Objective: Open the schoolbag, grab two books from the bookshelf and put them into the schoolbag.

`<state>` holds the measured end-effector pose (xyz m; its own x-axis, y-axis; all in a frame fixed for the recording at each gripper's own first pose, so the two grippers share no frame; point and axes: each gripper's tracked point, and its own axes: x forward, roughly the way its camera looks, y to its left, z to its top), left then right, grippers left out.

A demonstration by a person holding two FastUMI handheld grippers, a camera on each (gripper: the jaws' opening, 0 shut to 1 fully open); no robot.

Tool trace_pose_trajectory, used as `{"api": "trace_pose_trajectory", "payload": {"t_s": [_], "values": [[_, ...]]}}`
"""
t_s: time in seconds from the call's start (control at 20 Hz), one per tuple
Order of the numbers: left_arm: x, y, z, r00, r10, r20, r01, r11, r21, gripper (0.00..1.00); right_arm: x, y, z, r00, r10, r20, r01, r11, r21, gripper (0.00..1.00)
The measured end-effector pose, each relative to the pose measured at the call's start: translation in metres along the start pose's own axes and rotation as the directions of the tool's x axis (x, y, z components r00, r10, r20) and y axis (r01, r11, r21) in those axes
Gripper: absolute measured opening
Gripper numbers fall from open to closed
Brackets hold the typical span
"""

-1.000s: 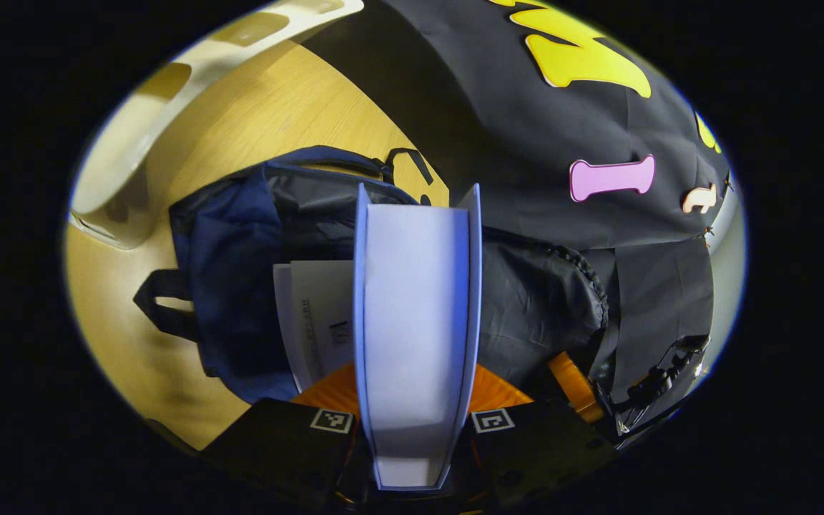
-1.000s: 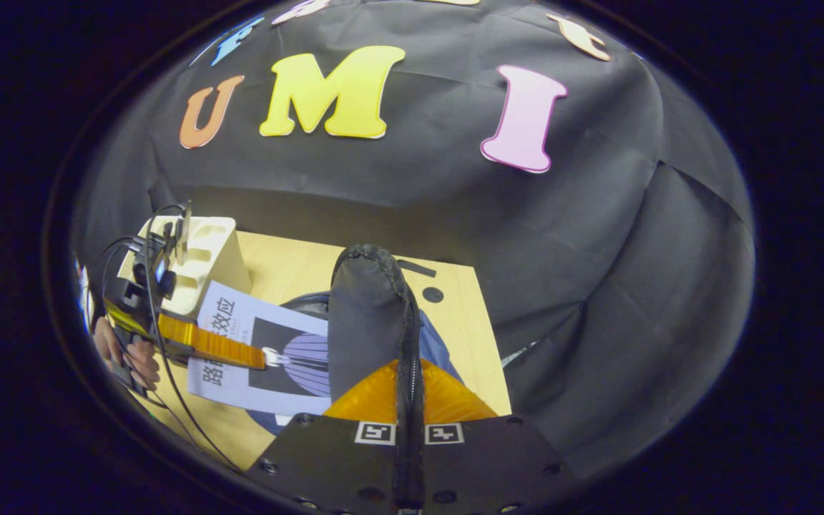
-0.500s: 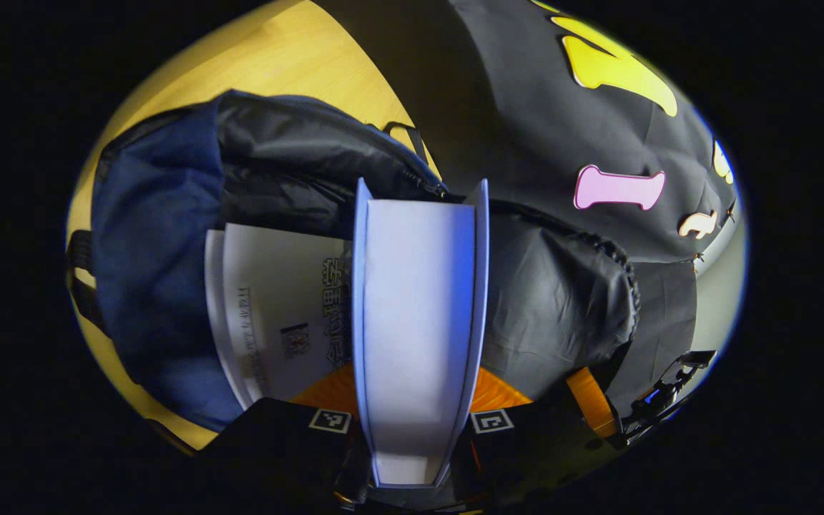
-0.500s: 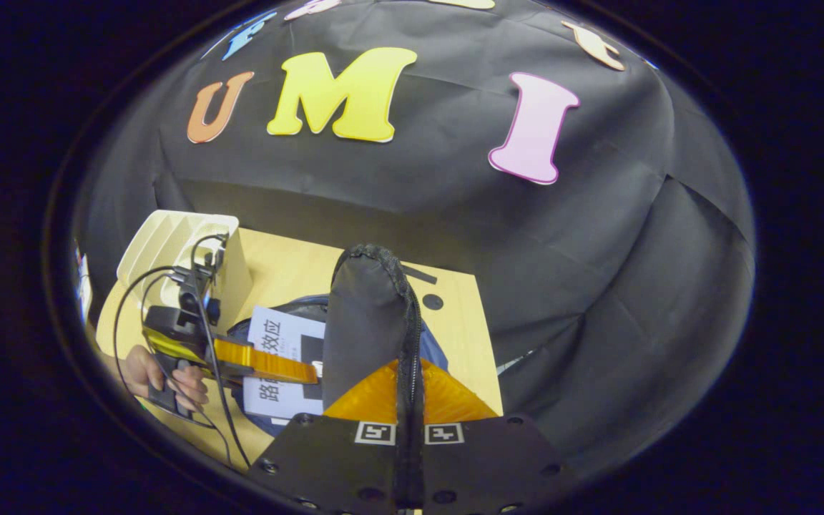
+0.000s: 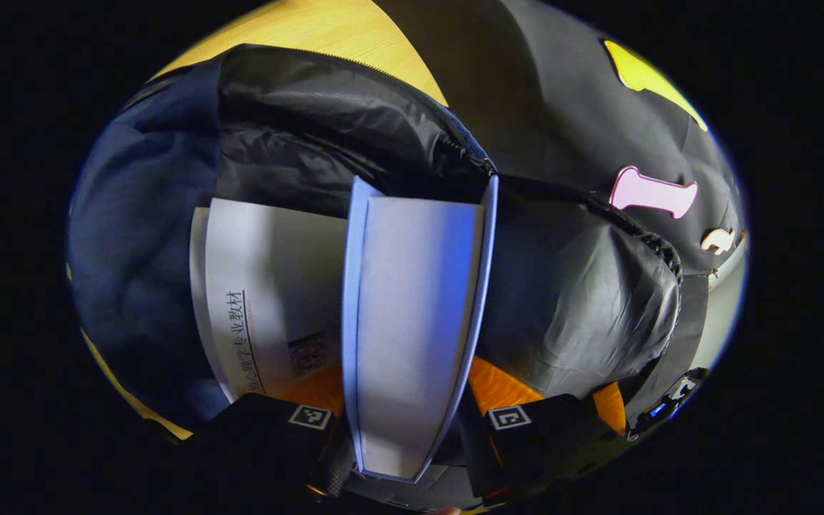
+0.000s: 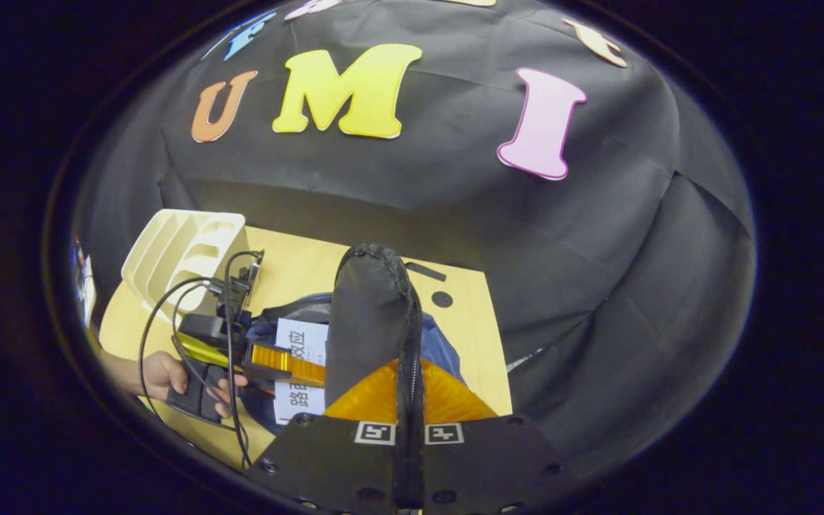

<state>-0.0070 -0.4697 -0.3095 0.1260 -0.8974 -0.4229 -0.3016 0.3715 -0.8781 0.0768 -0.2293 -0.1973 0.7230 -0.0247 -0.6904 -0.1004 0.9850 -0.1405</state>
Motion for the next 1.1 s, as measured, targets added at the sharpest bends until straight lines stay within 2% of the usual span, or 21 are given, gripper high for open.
{"api": "trace_pose_trajectory", "payload": {"t_s": [0.25, 0.3, 0.35, 0.4, 0.45, 0.5, 0.55, 0.6, 0.75, 0.9, 1.1], "values": [[-0.018, 0.008, 0.000, 0.996, 0.088, -0.021, -0.087, 0.995, 0.039, 0.69, 0.003, 0.008, 0.001, 1.000, 0.023, 0.003, -0.023, 1.000, -0.004, 0.00], [-0.024, 0.010, -0.001, 0.995, 0.095, -0.025, -0.094, 0.995, 0.036, 0.75, 0.003, 0.010, 0.001, 1.000, 0.027, 0.003, -0.026, 1.000, -0.006, 0.00], [-0.030, 0.013, -0.003, 0.994, 0.102, -0.029, -0.101, 0.995, 0.026, 0.72, 0.004, 0.013, 0.000, 1.000, 0.030, 0.002, -0.030, 1.000, -0.009, 0.00], [-0.033, 0.013, -0.003, 0.995, 0.096, -0.034, -0.096, 0.995, 0.008, 0.73, 0.004, 0.015, 0.000, 0.999, 0.034, 0.002, -0.034, 0.999, -0.012, 0.00], [-0.038, 0.015, -0.005, 0.995, 0.095, -0.040, -0.095, 0.995, -0.013, 0.81, 0.004, 0.017, -0.001, 0.999, 0.037, 0.003, -0.037, 0.999, -0.015, 0.00], [-0.045, 0.018, -0.005, 0.994, 0.096, -0.042, -0.098, 0.995, -0.030, 0.82, 0.005, 0.020, 0.000, 0.999, 0.041, 0.003, -0.041, 0.999, -0.016, 0.00], [-0.054, 0.020, -0.007, 0.993, 0.108, -0.040, -0.110, 0.993, -0.040, 0.75, 0.006, 0.022, -0.001, 0.999, 0.045, 0.002, -0.045, 0.999, -0.016, 0.00], [-0.068, 0.016, -0.012, 0.991, 0.112, -0.070, -0.114, 0.993, -0.035, 0.75, 0.007, 0.025, -0.001, 0.999, 0.050, 0.001, -0.050, 0.999, -0.016, 0.00], [-0.090, 0.014, -0.034, 0.972, 0.219, -0.089, -0.215, 0.975, 0.048, 0.76, 0.008, 0.035, -0.003, 0.998, 0.064, -0.005, -0.064, 0.998, -0.018, 0.00], [-0.117, -0.003, -0.040, 0.949, 0.312, -0.053, -0.294, 0.932, 0.214, 0.75, 0.006, 0.045, -0.005, 0.997, 0.074, -0.003, -0.074, 0.997, -0.009, 0.00], [-0.166, -0.017, -0.037, 0.904, 0.424, 0.053, -0.413, 0.837, 0.360, 0.75, 0.001, 0.059, -0.005, 0.996, 0.084, 0.004, -0.084, 0.996, 0.007, 0.00]]}}
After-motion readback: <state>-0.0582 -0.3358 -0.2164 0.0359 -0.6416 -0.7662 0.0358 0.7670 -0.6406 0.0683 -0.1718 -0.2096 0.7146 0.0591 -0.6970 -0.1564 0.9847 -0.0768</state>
